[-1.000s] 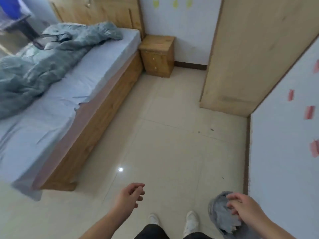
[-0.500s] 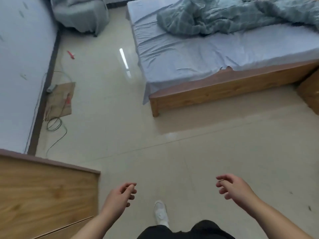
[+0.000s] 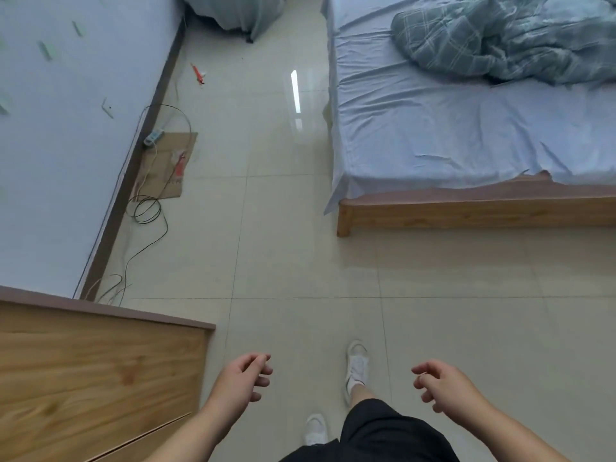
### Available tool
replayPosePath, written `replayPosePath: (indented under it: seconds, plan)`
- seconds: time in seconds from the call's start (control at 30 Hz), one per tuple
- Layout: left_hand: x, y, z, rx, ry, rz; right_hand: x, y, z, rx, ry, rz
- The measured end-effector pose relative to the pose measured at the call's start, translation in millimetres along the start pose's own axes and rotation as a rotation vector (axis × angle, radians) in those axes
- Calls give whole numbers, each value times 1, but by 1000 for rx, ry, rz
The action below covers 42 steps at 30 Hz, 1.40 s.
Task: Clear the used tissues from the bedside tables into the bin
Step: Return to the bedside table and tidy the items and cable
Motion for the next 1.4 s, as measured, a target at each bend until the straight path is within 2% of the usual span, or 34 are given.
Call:
replayPosePath:
  seconds: [0.13, 0.37, 0.57, 0.67, 0.83, 1.1, 1.27, 1.4]
  plan:
    - [-24, 50, 4, 54, 71, 38, -50, -67, 30, 40, -14, 14]
    - [-72, 72, 33, 136, 197, 147, -115, -261, 59, 14, -23, 205]
    - [-179, 123, 61, 158, 219, 177, -177, -404, 42, -7, 24, 327]
    - [-246, 182, 81, 144, 193, 136, -204, -450, 32, 35, 45, 301]
    - [-331, 322, 120, 104, 126, -14, -232, -490, 30, 110, 37, 179]
    - [-453, 519, 126, 56, 86, -182, -315, -551, 35, -10, 62, 20]
    - [-518, 596, 121, 3, 103, -143, -396, -644, 48, -41, 21, -11]
    - [-556, 633, 124, -9, 118, -92, -447, -759, 70, -29, -17, 74]
Point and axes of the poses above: each hand's wrist, its own x-axis away from the middle knuckle, its own z-axis out of the back of the hand, y = z × x, the point moved 1 cm from there along -x, towards the middle knuckle, and after that the axes turned 11 degrees about y, right-handed, at the moved point
